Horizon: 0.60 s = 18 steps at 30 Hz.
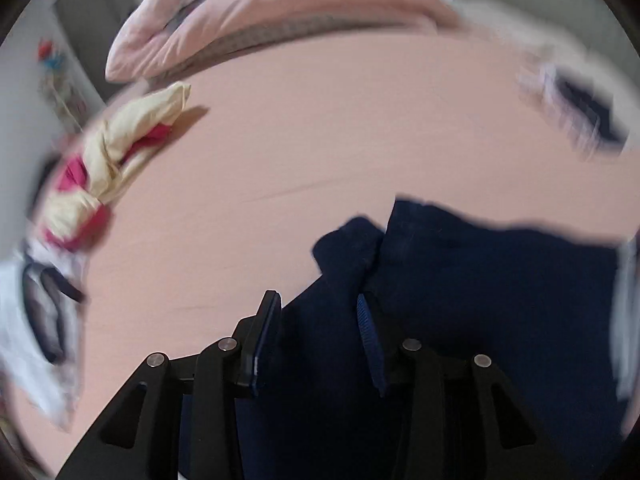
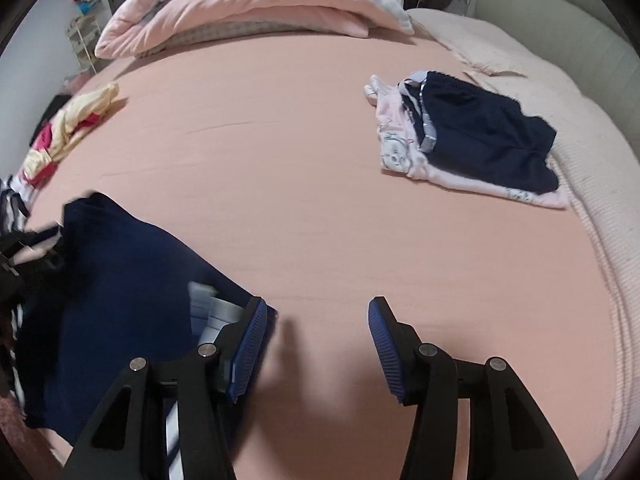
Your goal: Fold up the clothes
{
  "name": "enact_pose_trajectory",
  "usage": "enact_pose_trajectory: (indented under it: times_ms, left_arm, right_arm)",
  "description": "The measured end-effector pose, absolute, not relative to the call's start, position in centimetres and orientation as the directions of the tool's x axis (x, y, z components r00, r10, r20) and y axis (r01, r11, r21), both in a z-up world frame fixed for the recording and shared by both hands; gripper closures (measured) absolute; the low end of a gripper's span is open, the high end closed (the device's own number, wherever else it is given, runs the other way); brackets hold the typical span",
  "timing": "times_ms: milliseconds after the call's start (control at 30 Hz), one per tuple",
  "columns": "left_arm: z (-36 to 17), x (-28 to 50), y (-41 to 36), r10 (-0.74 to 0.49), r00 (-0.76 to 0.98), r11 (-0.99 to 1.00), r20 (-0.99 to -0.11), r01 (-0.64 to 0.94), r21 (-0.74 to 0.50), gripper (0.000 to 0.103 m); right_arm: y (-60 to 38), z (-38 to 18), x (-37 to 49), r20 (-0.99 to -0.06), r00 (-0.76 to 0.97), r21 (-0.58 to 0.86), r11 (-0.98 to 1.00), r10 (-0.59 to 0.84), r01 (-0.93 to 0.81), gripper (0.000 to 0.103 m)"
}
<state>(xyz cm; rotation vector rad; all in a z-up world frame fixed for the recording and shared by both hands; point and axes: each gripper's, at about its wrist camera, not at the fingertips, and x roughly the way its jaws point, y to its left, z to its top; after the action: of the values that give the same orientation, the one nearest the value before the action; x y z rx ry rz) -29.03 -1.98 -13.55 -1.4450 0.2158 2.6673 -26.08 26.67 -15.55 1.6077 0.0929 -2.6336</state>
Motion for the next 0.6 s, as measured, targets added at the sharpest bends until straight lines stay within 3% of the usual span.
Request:
enact_pose_trajectory:
  times_ms: [100,200,333,367,400,467,600]
  left_arm:
    - [-12.4,-28.4,-0.9,0.072,-0.582,-0.971,-0.81,-0.225,0.076,0.066]
    - [-12.9,-28.3,1.3,0.129,-0.57,-0.941,-0.811,-0.328,0.082,0.066]
    - [-15.6,-29.9,3.3,-0.008,-0.534,-0.917,-0.845,-0.332,0.219,0.066]
    - [-15.5,-30.3,2.7,-0.004,-0.526,-0.933,-0.85,-0.303,0.193,0.066]
    - [-15.5,-30.7,2.2,-0.001,-0.518,-0.947,-0.855,-0.274,0.167,0.066]
    - [-15.3,-31.2,1.4,0.013,-0.508,-0.967,-0.861,-0.225,0.118,0.066]
    - [-14.3,-29.9,2.8,0.092,-0.543,-0.946,-0.835,-0.309,0.097,0.066]
  right_arm:
    - [25.9,-16.2,-25.8,-0.897,-0.441,-0.081,-0.992,0.03,0.098,0.05]
    - [25.8,-16.4,-25.6,-0.899,-0.437,-0.026,-0.993,-0.027,0.115,0.05]
    - [25.7,-17.3,-26.1,-0.9,-0.436,-0.049,-0.99,-0.014,0.132,0.047]
    - [25.7,-17.8,-26.3,-0.903,-0.429,-0.071,-0.989,0.007,0.133,0.047]
    - [25.8,-18.3,-26.4,-0.906,-0.422,-0.093,-0.987,0.027,0.135,0.04]
    - [27.6,-17.8,-26.6,-0.906,-0.423,-0.047,-0.997,0.018,0.059,0.037]
    - [30.1,-15.6,-26.7,-0.859,-0.512,0.014,-1.0,-0.003,-0.017,0.037]
